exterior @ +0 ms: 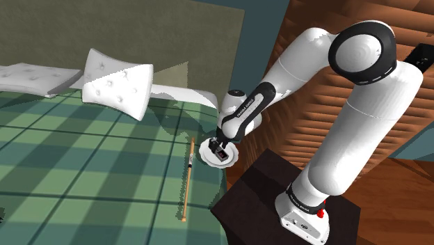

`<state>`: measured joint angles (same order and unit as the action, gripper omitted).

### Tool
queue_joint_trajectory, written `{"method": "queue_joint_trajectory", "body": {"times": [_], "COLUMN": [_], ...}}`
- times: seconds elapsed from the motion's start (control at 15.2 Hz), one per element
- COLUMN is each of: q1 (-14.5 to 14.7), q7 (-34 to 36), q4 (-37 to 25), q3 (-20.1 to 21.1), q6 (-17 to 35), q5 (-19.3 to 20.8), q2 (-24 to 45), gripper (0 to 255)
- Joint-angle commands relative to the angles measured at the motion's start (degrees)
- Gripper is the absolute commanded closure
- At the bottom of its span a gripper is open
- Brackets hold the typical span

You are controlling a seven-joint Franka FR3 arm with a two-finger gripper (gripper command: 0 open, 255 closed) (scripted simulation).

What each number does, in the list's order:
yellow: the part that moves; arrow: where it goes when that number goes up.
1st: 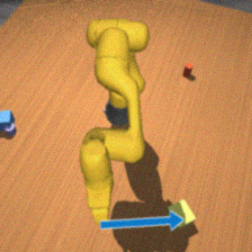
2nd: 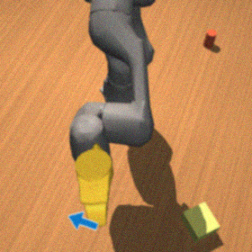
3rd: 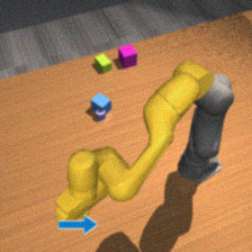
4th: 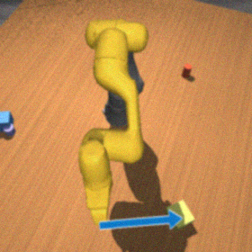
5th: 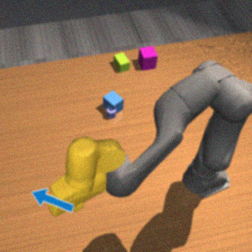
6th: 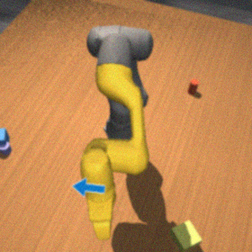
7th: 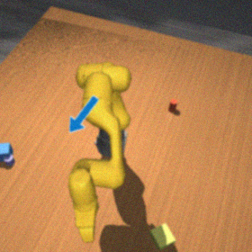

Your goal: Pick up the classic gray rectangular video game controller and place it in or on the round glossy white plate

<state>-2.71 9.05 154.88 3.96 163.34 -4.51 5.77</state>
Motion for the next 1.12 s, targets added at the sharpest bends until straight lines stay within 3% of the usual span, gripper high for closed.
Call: {"method": "queue_joint_trajectory", "body": {"times": [0.0, 0.26, 0.53, 1.06], "q1": [0.0, 0.0, -0.17, -0.17], "q7": [0.01, -0.01, 0.01, 0.01], "q4": [0.0, 0.02, 0.57, 0.57], "q3": [0.0, 0.0, -0.1, -0.11], "q6": [-0.01, 0.02, -8.85, -8.85], "q5": [0.0, 0.0, -0.01, -0.01], "q2": [0.05, 0.05, -9.35, -9.35], "gripper": [0, 0, 0, 0]}}
